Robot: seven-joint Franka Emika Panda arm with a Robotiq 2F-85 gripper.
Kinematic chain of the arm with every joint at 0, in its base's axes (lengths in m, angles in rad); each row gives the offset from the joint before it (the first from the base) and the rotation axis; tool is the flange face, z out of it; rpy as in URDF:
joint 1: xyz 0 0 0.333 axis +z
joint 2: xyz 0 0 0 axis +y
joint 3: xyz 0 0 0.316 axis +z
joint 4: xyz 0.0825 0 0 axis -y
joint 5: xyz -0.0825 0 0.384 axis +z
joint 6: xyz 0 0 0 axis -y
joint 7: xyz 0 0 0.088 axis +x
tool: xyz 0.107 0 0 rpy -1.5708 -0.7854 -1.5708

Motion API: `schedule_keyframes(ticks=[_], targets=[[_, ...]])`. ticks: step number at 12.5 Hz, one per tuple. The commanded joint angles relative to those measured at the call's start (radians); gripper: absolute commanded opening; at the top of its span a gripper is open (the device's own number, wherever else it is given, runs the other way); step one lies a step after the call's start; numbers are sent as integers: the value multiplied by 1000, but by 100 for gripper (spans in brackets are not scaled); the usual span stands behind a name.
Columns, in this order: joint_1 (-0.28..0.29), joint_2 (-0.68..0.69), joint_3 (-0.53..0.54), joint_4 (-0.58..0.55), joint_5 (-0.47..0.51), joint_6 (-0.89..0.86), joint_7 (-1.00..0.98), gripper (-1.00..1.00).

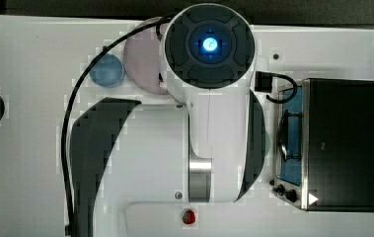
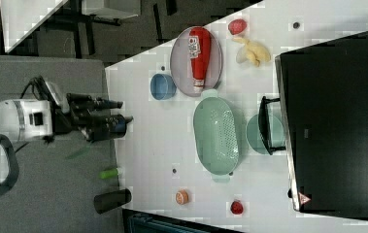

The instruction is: Drag strainer right to left.

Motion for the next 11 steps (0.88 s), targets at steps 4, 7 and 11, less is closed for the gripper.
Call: schedule_keyframes(ticks=[4, 7, 11], targets=[[-48, -384, -50, -162, -19, -242, -47, 100], [-47, -342, -49, -238, -17, -189, -41, 100], [-47, -268, -48, -397, -17, 40, -2, 100]])
